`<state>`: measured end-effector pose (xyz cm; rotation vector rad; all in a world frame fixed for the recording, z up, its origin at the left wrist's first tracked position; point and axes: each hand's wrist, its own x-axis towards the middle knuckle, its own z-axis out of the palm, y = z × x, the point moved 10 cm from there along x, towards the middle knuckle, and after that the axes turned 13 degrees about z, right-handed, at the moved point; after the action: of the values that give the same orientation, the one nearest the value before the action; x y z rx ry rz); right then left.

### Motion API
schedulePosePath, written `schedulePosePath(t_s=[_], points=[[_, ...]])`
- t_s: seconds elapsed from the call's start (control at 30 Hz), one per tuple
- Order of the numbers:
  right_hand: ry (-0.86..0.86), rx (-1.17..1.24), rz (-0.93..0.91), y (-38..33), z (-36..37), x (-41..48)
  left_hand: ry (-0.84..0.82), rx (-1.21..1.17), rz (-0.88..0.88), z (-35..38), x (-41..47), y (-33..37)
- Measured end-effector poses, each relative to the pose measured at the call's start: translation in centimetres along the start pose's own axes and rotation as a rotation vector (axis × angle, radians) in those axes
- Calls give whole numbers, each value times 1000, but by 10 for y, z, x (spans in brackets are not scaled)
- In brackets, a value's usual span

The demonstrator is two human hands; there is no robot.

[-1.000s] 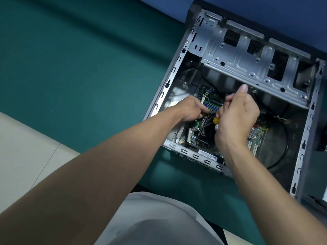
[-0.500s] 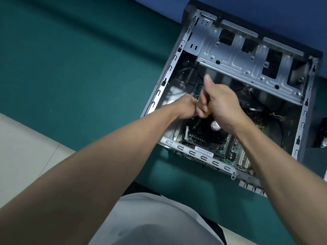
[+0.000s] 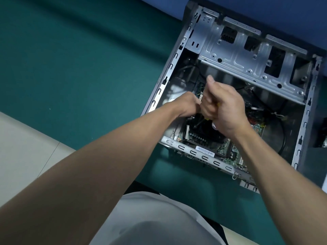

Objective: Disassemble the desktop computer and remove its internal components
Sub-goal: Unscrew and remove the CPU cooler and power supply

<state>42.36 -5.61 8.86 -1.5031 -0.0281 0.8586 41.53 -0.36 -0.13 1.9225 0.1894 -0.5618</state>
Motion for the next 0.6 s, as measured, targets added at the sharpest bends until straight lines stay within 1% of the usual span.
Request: schedulePosePath(t_s=[0.03,0.07,0.1,0.13,0.17,0.2,0.23,0.27,0.3,0.33,0.37,0.43,0.47,0.5,0.53,0.57,0.6], points=[[56,-69,23,-1,-8,1,10,-27,-15,0,1,-3],[176,-230,17,-3,-19,1,32,-60,-6,0,2,-3],[331,-424,-11,-9,-29,-2,40,-86,3,-1,3,-1],[499,-556,-37,-13,-40,-7,46,-96,21,-1,4,2],[669,-539,-36,-13,-51,-14,50,-104,21,1,6,1],[811,-376,-13,-8,-60,-23,56,-83,12,0,6,1],[915,-137,7,2,-64,-33,62,-84,11,-1,6,2],[964,99,-18,10,-62,-39,60,-82,19,-1,7,1],[940,270,-72,15,-58,-38,52,-82,24,0,9,1],[854,360,-126,15,-52,-34,69,-66,18,-3,7,1],[721,366,-167,12,-44,-27,76,-46,3,-4,6,1],[399,227,-175,4,-26,-12,94,-24,-32,-7,7,0],[242,152,-135,3,-16,-5,98,-57,-66,-8,5,-1],[128,96,-73,4,-9,0,112,-101,-66,-9,5,2],[68,67,-9,5,-7,4,111,-35,-42,-10,5,7],[66,36,33,5,-10,8,126,6,-41,-13,5,9],[113,-37,56,3,-17,10,124,28,-16,-12,9,11]])
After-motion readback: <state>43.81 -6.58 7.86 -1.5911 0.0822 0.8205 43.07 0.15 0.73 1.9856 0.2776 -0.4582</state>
